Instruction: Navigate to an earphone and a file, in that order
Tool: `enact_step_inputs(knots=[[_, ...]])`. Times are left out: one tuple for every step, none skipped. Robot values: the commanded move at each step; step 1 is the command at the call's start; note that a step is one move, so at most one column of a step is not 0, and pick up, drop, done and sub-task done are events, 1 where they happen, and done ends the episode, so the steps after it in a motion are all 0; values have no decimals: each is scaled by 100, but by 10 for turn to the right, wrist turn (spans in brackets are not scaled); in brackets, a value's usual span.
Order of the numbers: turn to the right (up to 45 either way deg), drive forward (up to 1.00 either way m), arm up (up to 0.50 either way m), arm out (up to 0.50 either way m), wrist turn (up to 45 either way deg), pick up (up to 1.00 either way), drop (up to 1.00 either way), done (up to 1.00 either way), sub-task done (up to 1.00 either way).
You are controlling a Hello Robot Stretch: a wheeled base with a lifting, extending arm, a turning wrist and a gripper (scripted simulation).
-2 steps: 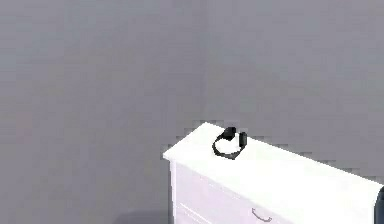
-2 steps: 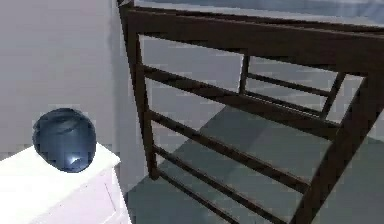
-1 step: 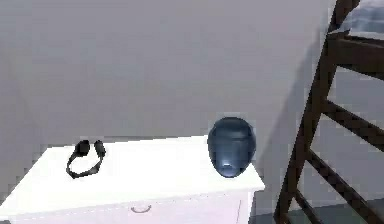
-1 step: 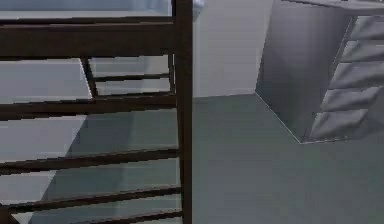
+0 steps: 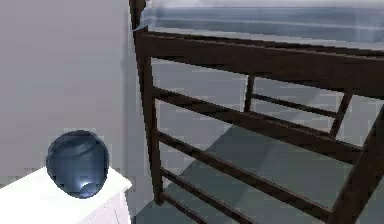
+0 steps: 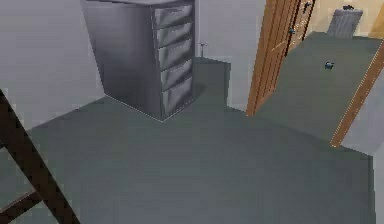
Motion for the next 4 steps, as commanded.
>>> enact_step_inputs(knots=[[180, 0, 0, 0, 0, 0, 0, 0, 0], [0, 30, 0, 0, 0, 0, 0, 0, 0], [-450, 0, 0, 0, 0, 0, 0, 0, 0], [-450, 0, 0, 0, 0, 0, 0, 0, 0]])
